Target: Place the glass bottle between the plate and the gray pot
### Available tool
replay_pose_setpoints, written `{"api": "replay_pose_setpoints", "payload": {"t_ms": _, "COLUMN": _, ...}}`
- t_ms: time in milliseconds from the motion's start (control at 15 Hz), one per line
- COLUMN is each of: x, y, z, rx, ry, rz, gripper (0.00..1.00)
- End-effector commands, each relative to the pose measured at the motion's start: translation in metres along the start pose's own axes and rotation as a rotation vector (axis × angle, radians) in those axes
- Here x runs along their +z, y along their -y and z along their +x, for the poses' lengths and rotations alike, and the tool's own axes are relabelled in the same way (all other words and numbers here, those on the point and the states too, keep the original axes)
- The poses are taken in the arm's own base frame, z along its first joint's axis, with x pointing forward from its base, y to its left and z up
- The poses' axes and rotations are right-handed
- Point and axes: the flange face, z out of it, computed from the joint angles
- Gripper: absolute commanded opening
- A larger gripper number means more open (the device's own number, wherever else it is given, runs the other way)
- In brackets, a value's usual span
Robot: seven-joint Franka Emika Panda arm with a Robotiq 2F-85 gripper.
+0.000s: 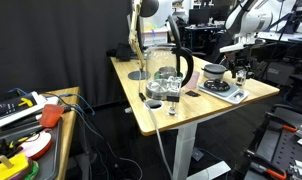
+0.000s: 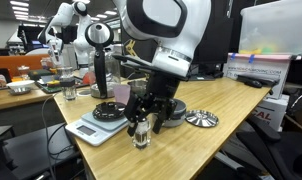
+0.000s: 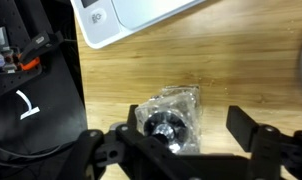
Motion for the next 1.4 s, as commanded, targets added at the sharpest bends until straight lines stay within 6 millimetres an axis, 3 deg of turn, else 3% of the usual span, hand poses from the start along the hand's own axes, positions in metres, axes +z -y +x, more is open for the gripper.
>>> {"api": "replay_pose_setpoints", "payload": {"t_ms": 0, "x": -0.002, "y": 0.014, "z": 0.006, "rx": 0.014, "ry": 0.026, "rz": 0.006, "gripper": 0.58}}
{"api": "replay_pose_setpoints", "payload": {"t_ms": 333, "x": -0.014, "y": 0.024, "z": 0.013, "rx": 0.011, "ry": 0.012, "rz": 0.023, "gripper": 0.24}}
{"api": "replay_pose_setpoints", "payload": {"t_ms": 400, "x": -0.020, "y": 0.024, "z": 0.015, "rx": 0.011, "ry": 0.012, "rz": 0.028, "gripper": 0.21}}
{"api": "replay_pose_setpoints", "payload": {"t_ms": 933, "x": -0.050, "y": 0.009, "z": 0.041, "rx": 0.015, "ry": 0.011, "rz": 0.067, "gripper": 0.18}}
{"api": "replay_pose_setpoints", "payload": {"t_ms": 1133, "x": -0.084, "y": -0.001, "z": 0.042, "rx": 0.016, "ry": 0.011, "rz": 0.149, "gripper": 0.18}}
{"api": "replay_pose_setpoints", "payload": {"t_ms": 1333, "x": -0.122, "y": -0.003, "z": 0.024, "rx": -0.022, "ry": 0.020, "rz": 0.232, "gripper": 0.18}}
